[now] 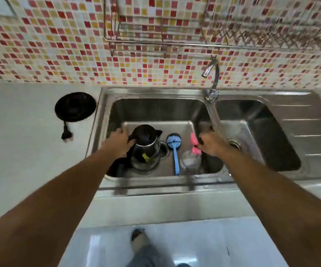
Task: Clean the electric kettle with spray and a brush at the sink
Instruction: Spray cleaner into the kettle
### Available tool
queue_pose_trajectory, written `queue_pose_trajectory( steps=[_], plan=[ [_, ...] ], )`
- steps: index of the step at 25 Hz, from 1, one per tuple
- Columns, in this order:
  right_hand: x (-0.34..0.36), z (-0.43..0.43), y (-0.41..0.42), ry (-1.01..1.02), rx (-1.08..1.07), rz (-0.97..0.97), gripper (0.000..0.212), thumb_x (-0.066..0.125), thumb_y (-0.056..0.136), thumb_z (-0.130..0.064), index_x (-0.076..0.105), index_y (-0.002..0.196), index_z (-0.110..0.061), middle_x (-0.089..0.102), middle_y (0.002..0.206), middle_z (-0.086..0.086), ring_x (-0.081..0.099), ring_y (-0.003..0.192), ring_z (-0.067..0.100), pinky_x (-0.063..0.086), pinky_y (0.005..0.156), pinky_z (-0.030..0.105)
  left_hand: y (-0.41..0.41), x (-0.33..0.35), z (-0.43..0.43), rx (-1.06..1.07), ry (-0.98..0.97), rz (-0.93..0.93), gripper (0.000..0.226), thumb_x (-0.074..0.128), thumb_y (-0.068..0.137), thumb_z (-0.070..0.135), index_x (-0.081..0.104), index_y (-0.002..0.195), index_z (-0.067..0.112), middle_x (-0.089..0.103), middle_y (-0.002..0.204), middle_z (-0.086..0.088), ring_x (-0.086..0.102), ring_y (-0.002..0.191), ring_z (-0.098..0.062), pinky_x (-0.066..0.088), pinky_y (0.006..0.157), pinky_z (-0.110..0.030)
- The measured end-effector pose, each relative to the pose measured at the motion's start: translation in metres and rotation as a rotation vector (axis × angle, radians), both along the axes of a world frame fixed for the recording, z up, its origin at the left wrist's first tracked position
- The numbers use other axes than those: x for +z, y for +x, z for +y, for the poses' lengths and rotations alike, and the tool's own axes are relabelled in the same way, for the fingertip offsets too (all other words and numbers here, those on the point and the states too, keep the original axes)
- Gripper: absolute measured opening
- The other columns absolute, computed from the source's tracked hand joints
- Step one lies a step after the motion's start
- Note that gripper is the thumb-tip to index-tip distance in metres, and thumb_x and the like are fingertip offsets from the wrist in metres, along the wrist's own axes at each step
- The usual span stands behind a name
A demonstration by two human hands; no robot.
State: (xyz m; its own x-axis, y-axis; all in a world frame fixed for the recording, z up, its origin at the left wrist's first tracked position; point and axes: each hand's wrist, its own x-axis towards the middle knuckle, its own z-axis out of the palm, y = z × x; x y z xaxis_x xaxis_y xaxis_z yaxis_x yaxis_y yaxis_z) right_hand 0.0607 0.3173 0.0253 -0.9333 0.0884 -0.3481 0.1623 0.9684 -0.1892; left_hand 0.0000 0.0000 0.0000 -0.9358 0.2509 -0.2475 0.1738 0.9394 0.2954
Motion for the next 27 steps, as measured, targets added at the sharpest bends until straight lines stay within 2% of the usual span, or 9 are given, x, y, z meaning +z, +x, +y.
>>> queue_pose_trajectory(
  steps=[5, 8, 11, 14, 18, 20, 24, 26, 27],
  plan=[
    [-0.05, -0.006, -0.005, -0.111, -0.207, -0.066, 0.05, 0.065, 0.087, -0.021, 0.05, 0.131, -0.006, 0.062, 0.118, 0.025, 0.06, 0.11, 0.037, 0.049, 0.091, 0.038, -0.007, -0.046, -0.009, 0.103, 0.211, -0.098, 0.045, 0.059, 0.093, 0.032, 0.047, 0.123, 0.0, 0.054, 0.122, -0.027, 0.055, 0.11, -0.045, 0.047, 0.089, -0.05],
    [-0.077, -0.005, -0.003, -0.228, -0.388, -0.019, 0.044, 0.066, 0.084, -0.013, 0.051, 0.125, -0.004, 0.062, 0.116, 0.023, 0.06, 0.106, 0.036, 0.047, 0.084, 0.033, -0.009, -0.06, -0.019, 0.124, 0.341, -0.091, 0.037, 0.065, 0.089, 0.028, 0.045, 0.107, 0.003, 0.063, 0.104, -0.024, 0.063, 0.092, -0.039, 0.052, 0.076, -0.045],
    [-0.089, -0.002, -0.002, -0.43, -0.557, 0.095, 0.019, 0.062, 0.088, -0.007, 0.061, 0.106, -0.003, 0.063, 0.101, 0.023, 0.061, 0.081, 0.025, 0.046, 0.062, 0.02, -0.007, -0.062, -0.016, 0.201, 0.445, -0.102, 0.032, 0.069, 0.087, 0.022, 0.041, 0.097, 0.011, 0.06, 0.092, -0.012, 0.058, 0.082, -0.023, 0.043, 0.062, -0.018],
    [-0.08, 0.003, 0.007, -0.359, -0.43, 0.193, 0.015, 0.061, 0.088, -0.011, 0.061, 0.098, 0.0, 0.064, 0.085, 0.021, 0.054, 0.07, 0.024, 0.037, 0.065, 0.026, 0.001, -0.052, -0.01, 0.29, 0.541, -0.08, 0.032, 0.07, 0.087, 0.023, 0.046, 0.095, 0.004, 0.058, 0.082, -0.01, 0.054, 0.069, -0.016, 0.042, 0.053, -0.01],
    [-0.015, 0.018, 0.03, -0.374, -0.237, 0.545, 0.035, 0.06, 0.088, -0.034, 0.061, 0.085, 0.001, 0.05, 0.063, -0.001, 0.048, 0.052, 0.002, 0.037, 0.06, 0.019, 0.001, -0.005, -0.016, 0.367, 0.628, 0.091, 0.029, 0.073, 0.084, 0.03, 0.053, 0.086, 0.009, 0.057, 0.064, 0.002, 0.055, 0.059, 0.001, 0.04, 0.055, -0.013],
    [0.031, 0.023, 0.037, -0.487, -0.14, 0.714, 0.04, 0.054, 0.088, -0.044, 0.061, 0.097, -0.005, 0.053, 0.08, -0.004, 0.053, 0.072, -0.005, 0.038, 0.072, 0.003, 0.001, 0.022, -0.02, 0.441, 0.748, 0.147, 0.026, 0.075, 0.082, 0.03, 0.056, 0.081, 0.01, 0.058, 0.059, 0.006, 0.054, 0.054, 0.005, 0.039, 0.052, -0.009],
    [0.123, -0.004, 0.045, -0.75, -0.214, 0.929, 0.028, 0.042, 0.092, -0.054, 0.043, 0.113, -0.034, 0.044, 0.108, -0.004, 0.049, 0.098, -0.006, 0.034, 0.082, 0.0, 0.01, 0.064, -0.013, 0.504, 0.995, 0.152, 0.026, 0.075, 0.08, 0.036, 0.055, 0.072, 0.022, 0.057, 0.056, 0.013, 0.051, 0.051, 0.001, 0.042, 0.052, -0.014],
    [0.147, -0.022, 0.049, -0.983, -0.338, 0.867, 0.019, 0.035, 0.096, -0.041, 0.047, 0.104, -0.029, 0.053, 0.094, -0.016, 0.054, 0.08, -0.023, 0.035, 0.07, -0.007, 0.011, 0.076, -0.005, 0.561, 1.099, 0.167, 0.03, 0.076, 0.072, 0.048, 0.053, 0.07, 0.029, 0.057, 0.06, 0.009, 0.053, 0.055, -0.007, 0.043, 0.056, -0.024],
    [0.151, -0.027, 0.049, -1.056, -0.385, 0.783, 0.017, 0.034, 0.098, -0.03, 0.05, 0.097, -0.023, 0.056, 0.076, -0.016, 0.057, 0.064, -0.018, 0.038, 0.06, -0.005, 0.012, 0.081, 0.0, 0.59, 1.149, 0.175, 0.03, 0.075, 0.067, 0.052, 0.053, 0.071, 0.033, 0.059, 0.067, 0.001, 0.055, 0.06, -0.013, 0.045, 0.059, -0.031]
  ],
)
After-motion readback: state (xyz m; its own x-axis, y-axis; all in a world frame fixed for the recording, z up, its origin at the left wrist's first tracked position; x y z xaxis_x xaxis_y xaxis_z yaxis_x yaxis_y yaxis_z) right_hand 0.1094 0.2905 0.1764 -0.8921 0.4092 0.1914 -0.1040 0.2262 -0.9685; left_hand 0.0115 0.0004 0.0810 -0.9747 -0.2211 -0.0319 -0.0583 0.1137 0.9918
